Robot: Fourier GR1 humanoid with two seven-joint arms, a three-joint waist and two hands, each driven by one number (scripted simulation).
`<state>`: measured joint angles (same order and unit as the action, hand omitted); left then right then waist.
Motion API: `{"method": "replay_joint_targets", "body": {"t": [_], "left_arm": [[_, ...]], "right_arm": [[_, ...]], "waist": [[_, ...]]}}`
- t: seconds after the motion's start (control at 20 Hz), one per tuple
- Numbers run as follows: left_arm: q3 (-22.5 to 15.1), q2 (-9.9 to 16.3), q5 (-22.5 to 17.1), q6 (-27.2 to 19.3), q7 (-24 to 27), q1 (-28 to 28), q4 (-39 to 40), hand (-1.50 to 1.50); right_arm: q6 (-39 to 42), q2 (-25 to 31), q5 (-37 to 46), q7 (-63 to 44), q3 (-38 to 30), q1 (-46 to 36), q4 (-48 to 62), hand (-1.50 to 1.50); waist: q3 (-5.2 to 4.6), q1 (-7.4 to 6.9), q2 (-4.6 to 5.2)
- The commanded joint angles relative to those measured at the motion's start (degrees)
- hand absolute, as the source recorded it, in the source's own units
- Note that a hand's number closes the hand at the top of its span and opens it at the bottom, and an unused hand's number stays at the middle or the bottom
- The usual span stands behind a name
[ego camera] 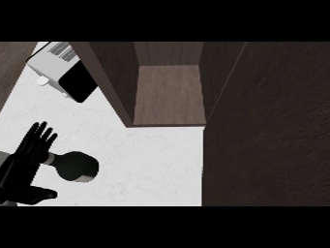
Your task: Pick up the wine, place it into the cabinet and close the cabinet
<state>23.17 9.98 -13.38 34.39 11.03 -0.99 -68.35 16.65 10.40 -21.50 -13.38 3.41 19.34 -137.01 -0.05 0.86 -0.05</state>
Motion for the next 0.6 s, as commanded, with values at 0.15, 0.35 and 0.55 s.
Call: {"method": "replay_joint_targets", "body": {"t": [0.15, 0.35, 0.55], "left_arm": [[-1.25, -0.07, 2.42, 2.93, 7.19, -2.50, 11.79, -1.50], [-1.23, 2.71, 3.30, 6.99, 12.18, -3.71, 18.18, -1.50], [-0.84, 0.90, 3.46, 4.76, 14.40, -8.30, 25.36, -1.50]], "right_arm": [[-1.82, -2.70, -1.47, -2.87, 4.17, 3.71, -10.28, -1.50], [-2.02, -0.51, -4.00, -5.50, 0.99, 2.01, -10.94, -1.50], [-3.12, -0.61, -3.60, -7.13, 2.81, 2.13, -12.97, -1.50]], "waist": [[-0.02, -0.02, -0.01], [-0.03, -0.16, 0.03], [-0.07, 0.19, 0.05]]}}
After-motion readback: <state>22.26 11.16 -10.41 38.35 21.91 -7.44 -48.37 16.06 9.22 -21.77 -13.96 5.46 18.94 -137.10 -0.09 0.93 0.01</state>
